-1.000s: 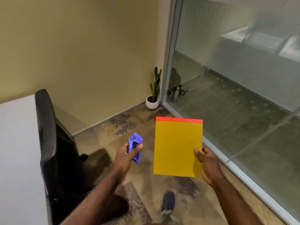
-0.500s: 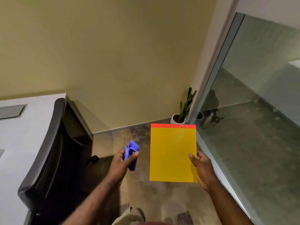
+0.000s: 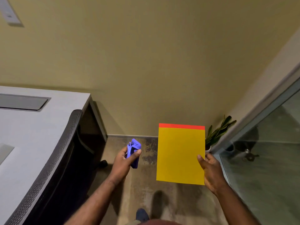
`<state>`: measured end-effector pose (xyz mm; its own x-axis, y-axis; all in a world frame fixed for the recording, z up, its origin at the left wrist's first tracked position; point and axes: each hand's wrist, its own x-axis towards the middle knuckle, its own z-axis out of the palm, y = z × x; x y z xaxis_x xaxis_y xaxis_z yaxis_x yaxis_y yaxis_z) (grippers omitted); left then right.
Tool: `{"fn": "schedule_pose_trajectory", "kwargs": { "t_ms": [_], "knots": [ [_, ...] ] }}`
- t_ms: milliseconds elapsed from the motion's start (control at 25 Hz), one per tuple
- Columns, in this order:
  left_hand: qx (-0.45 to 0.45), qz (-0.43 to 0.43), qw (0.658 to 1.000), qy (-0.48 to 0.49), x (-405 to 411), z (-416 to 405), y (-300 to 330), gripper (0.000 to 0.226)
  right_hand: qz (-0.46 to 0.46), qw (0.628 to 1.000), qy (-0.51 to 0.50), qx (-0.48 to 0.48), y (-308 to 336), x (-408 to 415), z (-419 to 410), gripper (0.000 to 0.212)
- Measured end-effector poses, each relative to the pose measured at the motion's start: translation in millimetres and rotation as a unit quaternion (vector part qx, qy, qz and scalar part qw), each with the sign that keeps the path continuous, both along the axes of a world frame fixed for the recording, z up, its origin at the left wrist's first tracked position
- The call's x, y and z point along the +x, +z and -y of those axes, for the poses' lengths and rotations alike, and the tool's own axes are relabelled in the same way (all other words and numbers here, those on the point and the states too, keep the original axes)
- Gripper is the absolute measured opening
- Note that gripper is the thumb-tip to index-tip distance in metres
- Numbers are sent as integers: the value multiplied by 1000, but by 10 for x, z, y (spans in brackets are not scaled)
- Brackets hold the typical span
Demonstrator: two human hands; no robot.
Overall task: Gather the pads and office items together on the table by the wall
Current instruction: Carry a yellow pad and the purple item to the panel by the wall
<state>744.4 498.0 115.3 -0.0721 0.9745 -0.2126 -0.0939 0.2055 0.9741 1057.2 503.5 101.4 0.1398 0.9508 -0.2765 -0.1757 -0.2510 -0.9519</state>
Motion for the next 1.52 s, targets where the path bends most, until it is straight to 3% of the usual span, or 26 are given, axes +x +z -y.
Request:
{"fn": "schedule_pose_trajectory", "kwargs": {
  "t_ms": [280,600,1000,1120,1200,1320,1520],
  "knots": [
    [16,-18,997,77,-433,-856,210,53,-9,996,80,37,145,-510,-1334,92],
    [44,2,973,226,-916,-1749,512,34,-22,974,224,28,6,-1216,-3084,97],
    [47,-45,896,440,-1650,-2429,1108,26,-34,910,414,20,140,-2527,-4659,94],
    [36,-60,870,488,-2043,-2395,1089,46,-28,888,459,16,131,-3073,-4815,93],
    [38,-54,857,510,-2291,-2339,1068,52,-22,879,477,15,142,-3464,-4904,83],
    [37,-41,841,539,-2670,-2245,948,46,-19,865,501,-2,145,-4071,-5035,28],
    [23,-28,812,582,-3245,-2154,767,45,28,848,530,7,165,-5054,-5198,19]
  ]
}}
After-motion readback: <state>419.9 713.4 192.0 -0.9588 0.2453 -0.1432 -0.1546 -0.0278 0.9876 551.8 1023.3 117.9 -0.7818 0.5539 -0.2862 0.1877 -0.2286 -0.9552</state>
